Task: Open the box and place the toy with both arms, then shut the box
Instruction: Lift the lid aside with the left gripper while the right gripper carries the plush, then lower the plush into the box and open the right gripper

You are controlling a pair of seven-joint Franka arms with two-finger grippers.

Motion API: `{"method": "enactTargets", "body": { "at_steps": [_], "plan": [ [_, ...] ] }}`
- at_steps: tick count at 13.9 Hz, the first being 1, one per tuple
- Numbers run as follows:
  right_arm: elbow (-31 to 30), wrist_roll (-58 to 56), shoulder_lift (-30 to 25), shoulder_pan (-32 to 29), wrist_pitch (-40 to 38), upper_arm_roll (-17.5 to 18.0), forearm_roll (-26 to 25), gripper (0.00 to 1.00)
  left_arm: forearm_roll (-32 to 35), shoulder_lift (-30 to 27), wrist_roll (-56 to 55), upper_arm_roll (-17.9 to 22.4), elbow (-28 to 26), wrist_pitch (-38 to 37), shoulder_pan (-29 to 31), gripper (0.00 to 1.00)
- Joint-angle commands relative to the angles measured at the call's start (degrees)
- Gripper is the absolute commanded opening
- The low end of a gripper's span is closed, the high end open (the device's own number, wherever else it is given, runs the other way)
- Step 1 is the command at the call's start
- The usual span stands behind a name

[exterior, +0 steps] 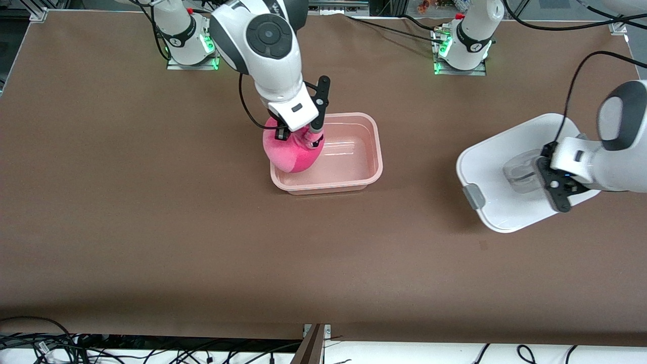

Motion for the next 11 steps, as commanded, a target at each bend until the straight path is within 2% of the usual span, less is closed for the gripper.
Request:
{"method": "enactTargets", "body": {
  "at_steps": [1,7,10,11],
  "plan": [
    [1.89,-0.45,4.59,3.07,3.27,-0.42,-1.08,0.0,1.51,-0.09,1.53,-1.14,0.4,-0.88,1.42,0.0],
    [1.54,0.33,11.0,4.22,7.32,-0.42,-6.35,0.0,1.34,-0.09,1.53,-1.31,0.57,-0.97,1.15,0.0],
    [1.54,7.0,15.13,6.58,9.94,-0.42,-8.72,0.0,1.34,-0.09,1.44,-1.57,0.57,-1.06,0.63,0.0],
    [1.54,9.19,16.1,7.73,11.87,-0.51,-9.78,0.48,1.34,-0.09,1.44,-1.66,0.4,-1.06,0.71,0.0]
  ]
}}
